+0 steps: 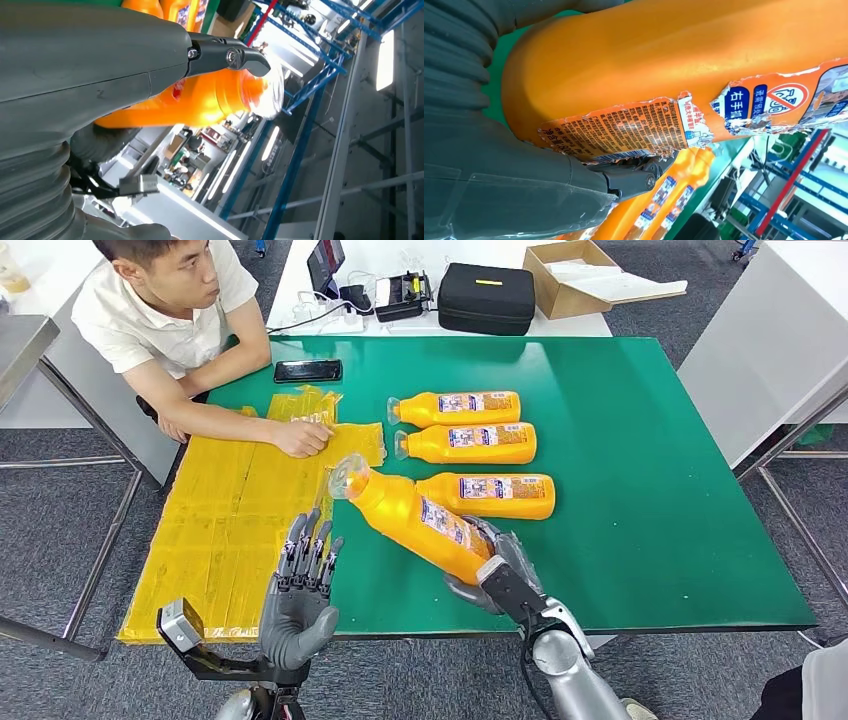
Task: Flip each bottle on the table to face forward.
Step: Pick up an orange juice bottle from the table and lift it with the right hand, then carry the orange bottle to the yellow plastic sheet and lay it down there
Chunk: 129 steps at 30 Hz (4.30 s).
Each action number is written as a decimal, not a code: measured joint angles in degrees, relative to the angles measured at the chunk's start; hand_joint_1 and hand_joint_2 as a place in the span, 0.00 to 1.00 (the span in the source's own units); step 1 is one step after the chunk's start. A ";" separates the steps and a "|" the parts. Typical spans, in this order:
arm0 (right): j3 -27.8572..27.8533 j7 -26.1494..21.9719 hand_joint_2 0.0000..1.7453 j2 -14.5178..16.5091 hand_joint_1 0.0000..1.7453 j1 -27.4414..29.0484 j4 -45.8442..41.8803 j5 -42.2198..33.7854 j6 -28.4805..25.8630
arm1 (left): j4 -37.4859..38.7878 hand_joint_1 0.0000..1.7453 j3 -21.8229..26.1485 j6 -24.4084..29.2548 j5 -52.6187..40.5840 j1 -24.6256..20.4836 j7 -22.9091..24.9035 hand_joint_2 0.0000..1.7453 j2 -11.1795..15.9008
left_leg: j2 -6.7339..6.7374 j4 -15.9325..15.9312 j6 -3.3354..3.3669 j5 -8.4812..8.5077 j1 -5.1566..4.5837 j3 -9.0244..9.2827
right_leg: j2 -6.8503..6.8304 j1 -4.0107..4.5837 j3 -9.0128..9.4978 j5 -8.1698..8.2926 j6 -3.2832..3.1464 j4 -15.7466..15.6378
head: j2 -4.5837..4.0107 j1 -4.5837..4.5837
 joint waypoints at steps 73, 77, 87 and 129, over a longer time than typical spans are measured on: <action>14.27 2.71 1.00 4.61 0.00 0.68 9.61 8.10 -12.26 | -0.86 1.00 5.44 24.88 -22.46 -5.28 -2.92 1.00 -1.60 | 0.03 0.01 -0.01 0.02 0.02 -0.08 | 0.00 0.01 -0.12 0.02 0.00 0.00 | 0.00 0.01; 10.07 2.83 1.00 4.25 0.00 3.52 9.83 7.55 -16.59 | -4.10 1.00 8.45 26.41 -21.28 -3.52 -1.79 1.00 -2.06 | 0.00 0.01 -0.01 0.01 0.01 -0.10 | -0.01 0.00 -0.13 0.01 0.00 0.00 | 0.00 0.01; 1.74 2.17 1.00 3.46 0.00 6.25 7.38 9.13 -17.32 | -4.20 1.00 10.00 47.85 -64.27 -3.53 -2.46 1.00 0.85 | 0.06 0.00 -0.02 0.02 0.01 -0.07 | 0.01 0.01 -0.13 0.03 -0.01 0.00 | 0.00 0.01; -1.17 -1.55 1.00 6.05 0.00 2.33 7.50 9.18 -10.31 | 43.93 0.00 10.12 40.79 -101.79 -30.63 18.58 1.00 9.29 | -0.24 -0.09 -0.24 0.37 0.06 0.93 | -0.23 0.08 0.91 0.08 -0.39 0.01 | 0.00 0.01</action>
